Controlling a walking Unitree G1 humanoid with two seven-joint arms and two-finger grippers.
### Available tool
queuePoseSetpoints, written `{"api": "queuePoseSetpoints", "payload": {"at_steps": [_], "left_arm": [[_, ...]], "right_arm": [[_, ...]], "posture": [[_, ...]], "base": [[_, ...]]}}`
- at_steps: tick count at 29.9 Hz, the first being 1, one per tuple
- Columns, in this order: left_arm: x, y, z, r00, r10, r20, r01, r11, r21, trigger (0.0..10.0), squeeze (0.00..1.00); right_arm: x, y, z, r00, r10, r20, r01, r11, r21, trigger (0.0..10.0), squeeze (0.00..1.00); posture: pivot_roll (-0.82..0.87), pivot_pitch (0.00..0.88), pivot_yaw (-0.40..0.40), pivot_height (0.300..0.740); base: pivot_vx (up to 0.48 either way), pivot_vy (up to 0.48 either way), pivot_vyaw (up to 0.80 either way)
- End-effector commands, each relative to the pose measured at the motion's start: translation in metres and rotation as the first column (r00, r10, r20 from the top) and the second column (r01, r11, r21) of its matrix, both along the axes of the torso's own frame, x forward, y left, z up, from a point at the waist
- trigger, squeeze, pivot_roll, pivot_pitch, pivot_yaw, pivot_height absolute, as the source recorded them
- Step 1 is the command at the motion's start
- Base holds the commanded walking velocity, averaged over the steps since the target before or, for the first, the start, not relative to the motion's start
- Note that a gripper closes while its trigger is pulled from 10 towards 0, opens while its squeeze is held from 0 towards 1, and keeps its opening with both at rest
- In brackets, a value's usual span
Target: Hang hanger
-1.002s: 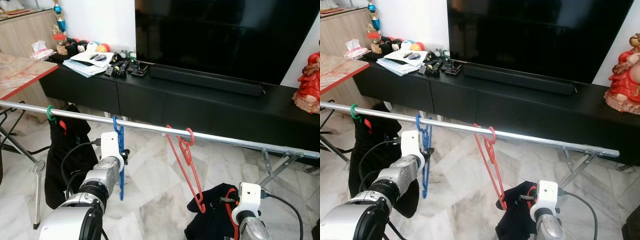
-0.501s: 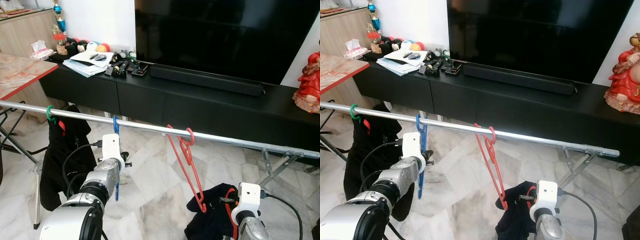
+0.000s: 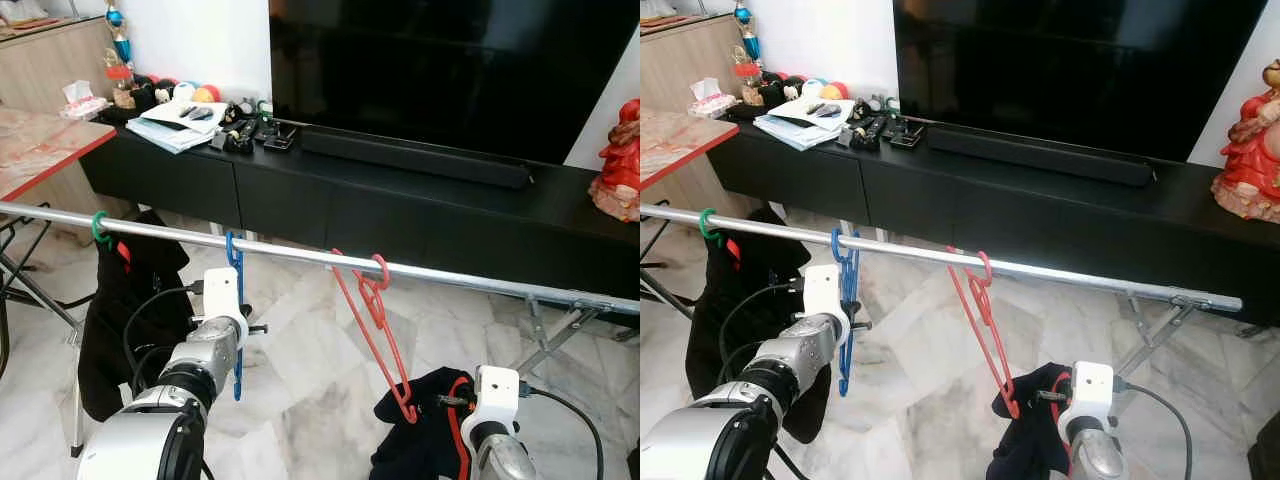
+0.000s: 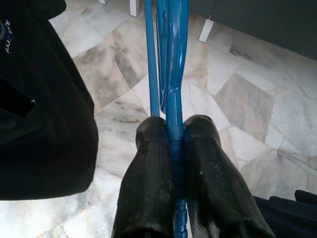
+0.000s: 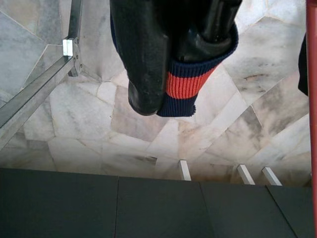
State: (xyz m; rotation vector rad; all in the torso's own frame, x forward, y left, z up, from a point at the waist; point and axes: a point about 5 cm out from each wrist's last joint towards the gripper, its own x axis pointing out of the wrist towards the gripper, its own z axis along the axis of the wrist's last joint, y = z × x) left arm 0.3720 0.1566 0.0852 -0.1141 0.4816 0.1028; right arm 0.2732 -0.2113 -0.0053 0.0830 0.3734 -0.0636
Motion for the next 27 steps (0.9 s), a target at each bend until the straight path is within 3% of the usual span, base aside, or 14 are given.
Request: {"api": "queuePoseSetpoints", "payload": {"at_steps": [1, 6, 10, 17, 26, 27], "left_arm": [[0.000, 0.001, -0.001, 1.000, -0.012, -0.023, 0.013, 1.000, 0.026, 0.0, 0.00], [-0.002, 0.006, -0.003, 1.000, -0.022, -0.021, 0.024, 0.997, 0.072, 0.0, 0.00], [0.002, 0.010, 0.008, 0.993, -0.094, 0.076, 0.081, 0.983, 0.165, 0.0, 0.00], [0.000, 0.013, 0.009, 0.983, -0.152, 0.104, 0.125, 0.967, 0.223, 0.0, 0.00], [-0.016, 0.016, 0.009, 0.934, -0.279, 0.221, 0.224, 0.944, 0.244, 0.0, 0.00], [-0.025, 0.018, 0.008, 0.921, -0.308, 0.239, 0.242, 0.933, 0.268, 0.0, 0.00]], "right_arm": [[0.002, 0.002, 0.002, 1.000, 0.002, 0.008, -0.002, 1.000, 0.000, 10.0, 0.00], [0.002, 0.003, 0.001, 1.000, 0.004, 0.008, -0.004, 1.000, 0.004, 10.0, 0.00], [0.001, 0.003, 0.001, 1.000, 0.003, 0.010, -0.003, 1.000, 0.005, 10.0, 0.00], [0.001, 0.003, 0.000, 1.000, 0.007, 0.010, -0.007, 1.000, 0.004, 10.0, 0.00], [-0.001, 0.001, 0.000, 1.000, 0.009, 0.012, -0.010, 1.000, 0.004, 10.0, 0.00], [-0.001, 0.000, 0.000, 1.000, 0.011, 0.012, -0.011, 1.000, 0.002, 10.0, 0.00]], "posture": [[0.10, 0.000, -0.006, 0.740], [0.10, 0.000, -0.006, 0.740], [0.11, 0.000, -0.012, 0.740], [0.11, 0.000, -0.016, 0.740], [0.12, 0.000, -0.024, 0.740], [0.12, 0.000, -0.028, 0.740]], "base": [[0.000, 0.000, 0.00], [0.000, 0.000, 0.00], [0.000, 0.000, 0.00], [0.000, 0.000, 0.00], [0.000, 0.000, 0.00], [0.000, 0.000, 0.00]]}}
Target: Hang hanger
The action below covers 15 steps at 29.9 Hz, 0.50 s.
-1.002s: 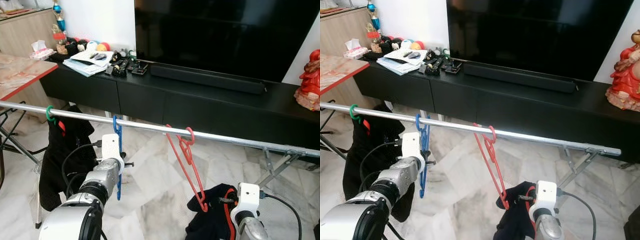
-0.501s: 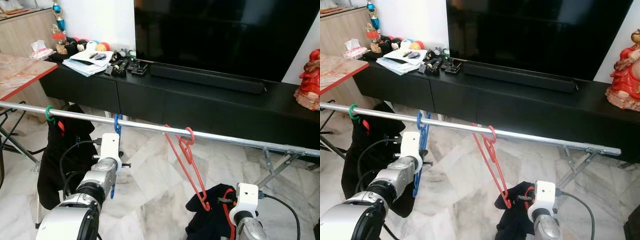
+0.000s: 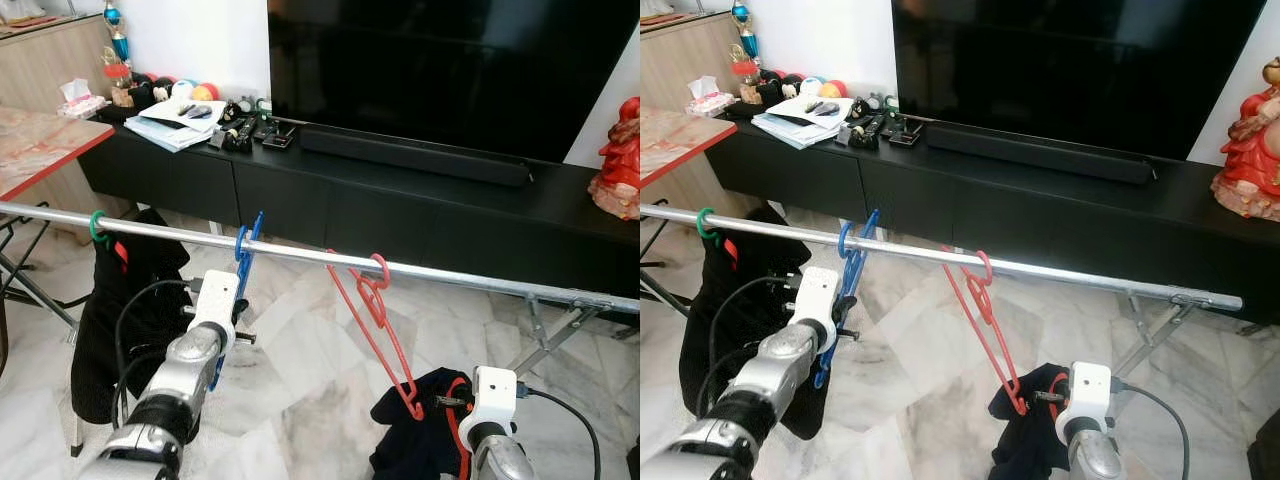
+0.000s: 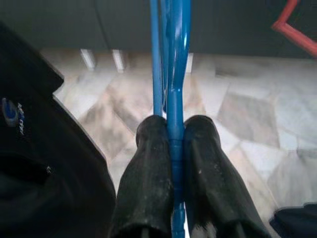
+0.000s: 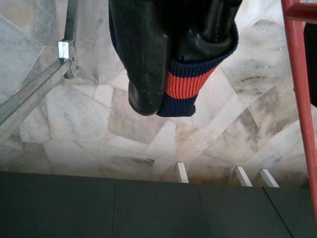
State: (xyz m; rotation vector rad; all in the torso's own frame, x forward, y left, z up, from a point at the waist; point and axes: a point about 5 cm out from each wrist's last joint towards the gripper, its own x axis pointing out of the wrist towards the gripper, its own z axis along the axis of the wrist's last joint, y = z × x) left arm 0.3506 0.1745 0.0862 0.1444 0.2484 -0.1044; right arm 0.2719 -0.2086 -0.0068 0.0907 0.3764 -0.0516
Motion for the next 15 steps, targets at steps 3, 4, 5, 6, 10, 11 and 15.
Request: {"api": "queuePoseSetpoints", "payload": {"at_steps": [3, 4, 5, 6, 10, 11, 15], "left_arm": [[-0.017, 0.005, 0.004, 0.997, -0.048, 0.066, 0.046, 0.999, 0.030, 0.0, 0.00], [-0.023, 0.007, 0.002, 0.996, -0.050, 0.069, 0.047, 0.998, 0.037, 1.4, 0.00], [-0.030, 0.010, 0.000, 0.996, -0.054, 0.073, 0.050, 0.997, 0.051, 4.4, 0.00], [-0.030, 0.010, 0.000, 0.996, -0.054, 0.073, 0.050, 0.997, 0.051, 4.4, 0.00], [-0.054, 0.022, -0.009, 0.998, -0.014, 0.054, 0.010, 0.998, 0.065, 10.0, 0.00], [-0.056, 0.022, -0.010, 0.999, -0.011, 0.050, 0.007, 0.998, 0.070, 10.0, 0.00], [-0.072, 0.021, -0.012, 0.999, -0.019, 0.050, 0.014, 0.996, 0.090, 10.0, 0.00]], "right_arm": [[-0.001, -0.004, 0.002, 1.000, 0.004, 0.013, -0.004, 1.000, -0.012, 10.0, 0.00], [-0.001, -0.005, 0.002, 1.000, 0.004, 0.012, -0.004, 1.000, -0.014, 10.0, 0.00], [-0.001, -0.006, 0.002, 1.000, 0.004, 0.012, -0.004, 1.000, -0.016, 10.0, 0.00], [-0.001, -0.006, 0.002, 1.000, 0.004, 0.012, -0.004, 1.000, -0.016, 10.0, 0.00], [0.001, -0.008, 0.003, 1.000, 0.009, 0.015, -0.009, 1.000, -0.023, 10.0, 0.00], [0.000, -0.008, 0.003, 1.000, 0.010, 0.014, -0.010, 1.000, -0.024, 10.0, 0.00], [-0.001, -0.012, 0.003, 1.000, 0.012, 0.011, -0.012, 0.999, -0.033, 10.0, 0.00]], "posture": [[0.13, 0.000, -0.034, 0.740], [0.13, 0.000, -0.036, 0.740], [0.13, 0.000, -0.036, 0.740], [0.13, 0.000, -0.036, 0.740], [0.14, 0.000, -0.045, 0.740], [0.14, 0.000, -0.047, 0.740], [0.14, 0.000, -0.055, 0.740]], "base": [[0.000, 0.000, 0.00], [0.000, 0.000, 0.00], [0.000, 0.000, 0.00], [0.000, 0.000, 0.00], [0.000, 0.000, 0.00], [0.000, 0.000, 0.00], [0.000, 0.000, 0.00]]}}
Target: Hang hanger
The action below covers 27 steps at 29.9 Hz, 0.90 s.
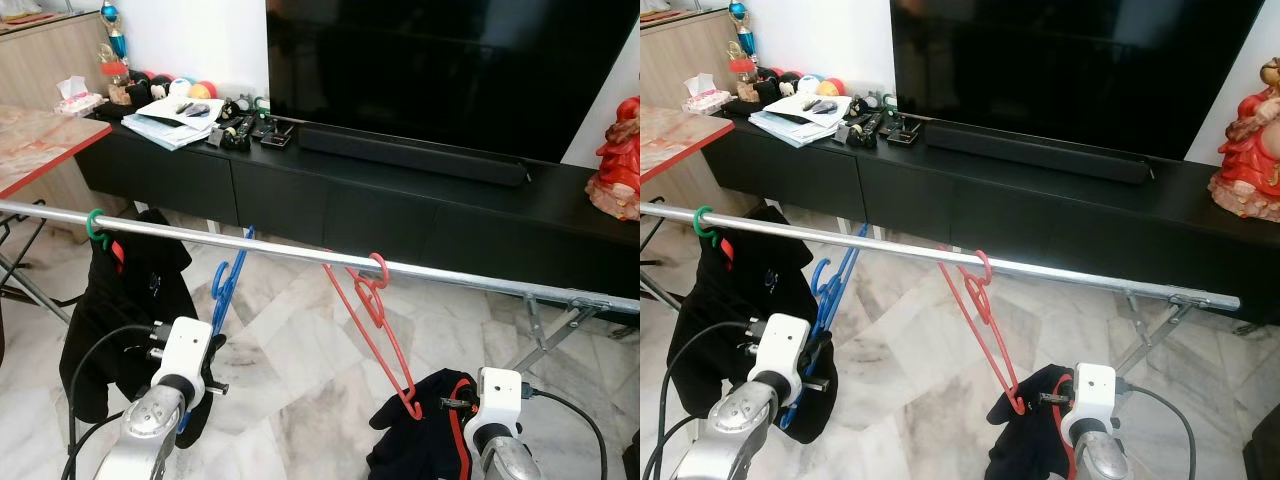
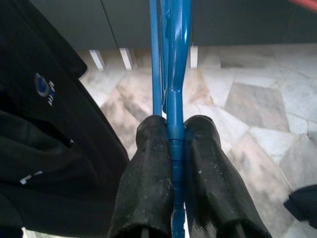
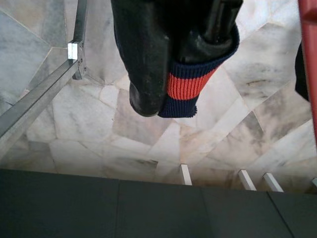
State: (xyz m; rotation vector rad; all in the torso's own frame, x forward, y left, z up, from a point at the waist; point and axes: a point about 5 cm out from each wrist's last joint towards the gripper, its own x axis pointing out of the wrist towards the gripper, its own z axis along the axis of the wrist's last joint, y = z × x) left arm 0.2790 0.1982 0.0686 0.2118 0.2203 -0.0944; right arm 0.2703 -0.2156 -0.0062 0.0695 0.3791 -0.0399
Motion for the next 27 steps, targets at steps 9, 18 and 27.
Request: {"api": "queuePoseSetpoints", "payload": {"at_steps": [9, 18, 27], "left_arm": [[-0.023, -0.017, -0.003, 0.999, -0.040, -0.032, 0.040, 0.999, 0.022, 10.0, 0.00], [-0.023, -0.023, 0.001, 0.998, -0.051, -0.035, 0.052, 0.998, 0.022, 10.0, 0.00], [-0.022, -0.025, 0.003, 0.997, -0.069, -0.041, 0.070, 0.997, 0.025, 10.0, 0.00]], "right_arm": [[-0.003, -0.016, 0.004, 0.999, -0.036, 0.020, 0.036, 0.999, -0.024, 10.0, 0.00], [0.001, -0.017, 0.011, 0.997, -0.041, 0.064, 0.043, 0.999, -0.026, 10.0, 0.00], [0.008, -0.013, 0.017, 0.995, -0.046, 0.086, 0.050, 0.998, -0.034, 10.0, 0.00]], "posture": [[0.16, 0.000, -0.069, 0.740], [0.15, 0.000, -0.056, 0.740], [0.15, 0.000, -0.046, 0.740]], "base": [[0.000, 0.182, 0.00], [0.000, 0.480, 0.00], [0.000, 0.480, 0.00]]}}
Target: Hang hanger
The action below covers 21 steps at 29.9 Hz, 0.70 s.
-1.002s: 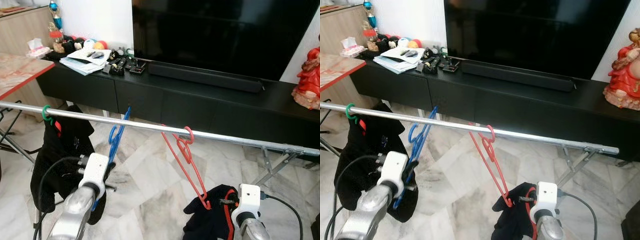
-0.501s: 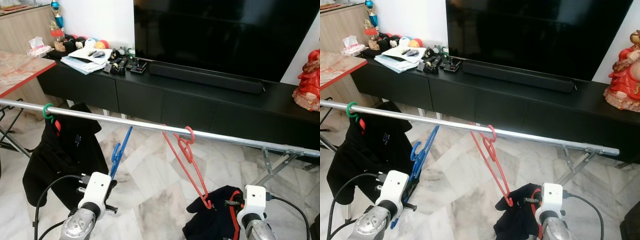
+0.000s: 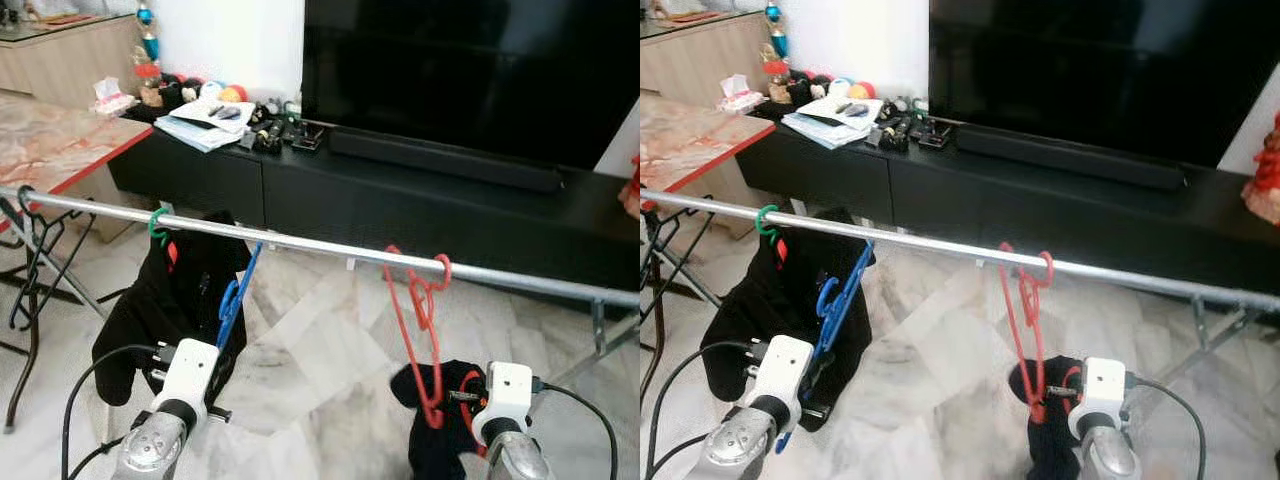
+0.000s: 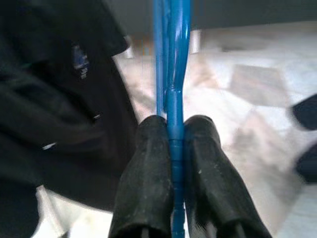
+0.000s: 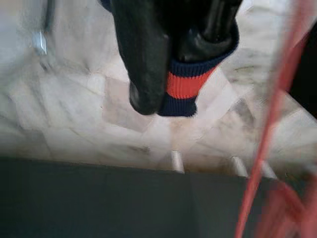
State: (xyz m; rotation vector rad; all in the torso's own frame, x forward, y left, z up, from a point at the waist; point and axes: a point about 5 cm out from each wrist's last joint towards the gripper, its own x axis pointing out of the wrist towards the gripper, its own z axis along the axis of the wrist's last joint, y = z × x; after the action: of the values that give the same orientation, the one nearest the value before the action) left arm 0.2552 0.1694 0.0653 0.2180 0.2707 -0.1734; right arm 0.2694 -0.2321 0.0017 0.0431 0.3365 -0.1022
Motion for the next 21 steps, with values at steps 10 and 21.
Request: {"api": "queuePoseSetpoints", "payload": {"at_steps": [10, 21], "left_arm": [[0.001, 0.001, 0.006, 1.000, -0.024, 0.017, 0.023, 0.999, 0.033, 10.0, 0.00], [-0.001, -0.004, 0.005, 0.999, -0.048, 0.017, 0.047, 0.999, 0.024, 10.0, 0.00]], "right_arm": [[0.009, -0.005, 0.009, 0.997, -0.072, 0.009, 0.072, 0.996, -0.051, 10.0, 0.00], [0.016, -0.009, 0.018, 0.992, -0.117, 0.037, 0.119, 0.992, -0.048, 10.0, 0.00]], "posture": [[0.15, 0.000, -0.044, 0.740], [0.15, 0.000, -0.050, 0.740]], "base": [[0.000, 0.087, 0.00], [0.000, 0.000, 0.00]]}}
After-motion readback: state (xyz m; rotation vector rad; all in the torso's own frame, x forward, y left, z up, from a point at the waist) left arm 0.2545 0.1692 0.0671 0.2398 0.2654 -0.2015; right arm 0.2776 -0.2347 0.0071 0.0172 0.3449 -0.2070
